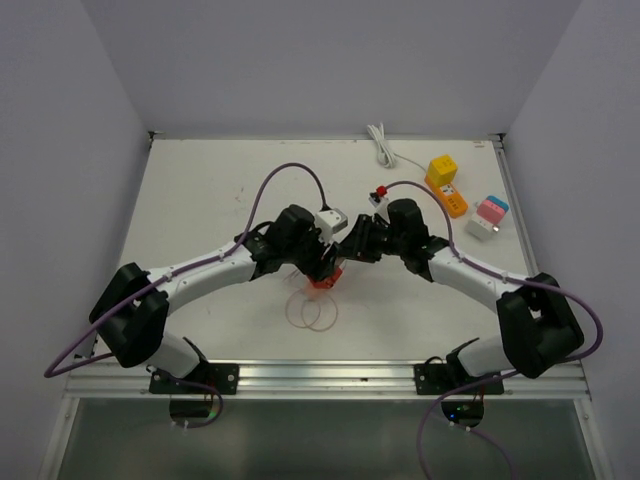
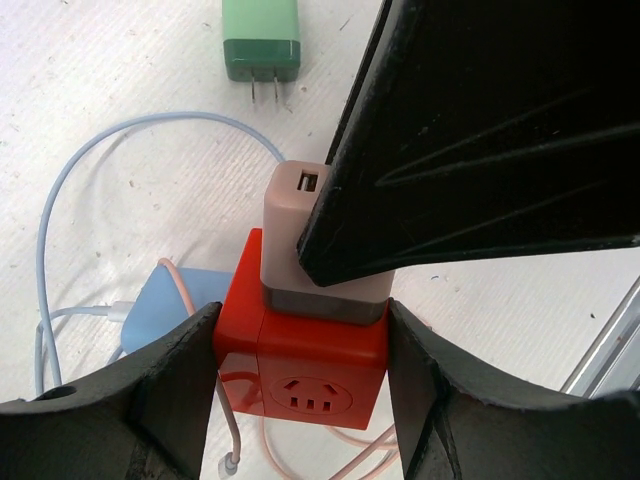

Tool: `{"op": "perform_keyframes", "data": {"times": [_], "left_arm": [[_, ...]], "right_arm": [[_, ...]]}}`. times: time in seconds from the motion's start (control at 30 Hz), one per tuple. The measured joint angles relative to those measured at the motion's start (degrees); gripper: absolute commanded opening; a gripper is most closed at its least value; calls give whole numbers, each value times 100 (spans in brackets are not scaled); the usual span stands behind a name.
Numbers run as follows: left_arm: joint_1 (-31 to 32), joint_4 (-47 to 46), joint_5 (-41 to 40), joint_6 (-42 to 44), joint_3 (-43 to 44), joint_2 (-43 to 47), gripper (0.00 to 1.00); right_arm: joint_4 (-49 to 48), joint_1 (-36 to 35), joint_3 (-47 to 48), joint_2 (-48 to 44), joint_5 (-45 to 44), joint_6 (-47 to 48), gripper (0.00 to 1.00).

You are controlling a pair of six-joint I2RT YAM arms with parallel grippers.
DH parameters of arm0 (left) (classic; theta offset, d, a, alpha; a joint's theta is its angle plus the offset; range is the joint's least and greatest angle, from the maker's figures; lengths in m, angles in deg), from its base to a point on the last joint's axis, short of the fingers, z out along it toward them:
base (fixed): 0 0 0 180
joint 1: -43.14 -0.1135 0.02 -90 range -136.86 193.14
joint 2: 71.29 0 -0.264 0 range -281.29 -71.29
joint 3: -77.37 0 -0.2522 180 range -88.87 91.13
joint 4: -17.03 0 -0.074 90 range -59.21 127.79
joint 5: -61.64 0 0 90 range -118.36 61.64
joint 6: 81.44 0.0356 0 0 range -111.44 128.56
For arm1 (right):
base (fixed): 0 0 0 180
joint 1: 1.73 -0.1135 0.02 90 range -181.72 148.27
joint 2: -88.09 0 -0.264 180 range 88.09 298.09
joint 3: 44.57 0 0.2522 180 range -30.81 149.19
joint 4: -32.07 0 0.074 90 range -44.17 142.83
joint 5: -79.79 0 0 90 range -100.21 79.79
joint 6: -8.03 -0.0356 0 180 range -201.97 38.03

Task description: Pull the plug off the socket

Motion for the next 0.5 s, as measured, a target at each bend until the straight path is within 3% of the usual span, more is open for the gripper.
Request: {"op": "perform_keyframes", "data": {"times": [0.5], "left_arm": [[79, -39, -61, -7, 210, -17, 0]], "right_arm": [[909, 463, 448, -422, 63, 256, 0]]}}
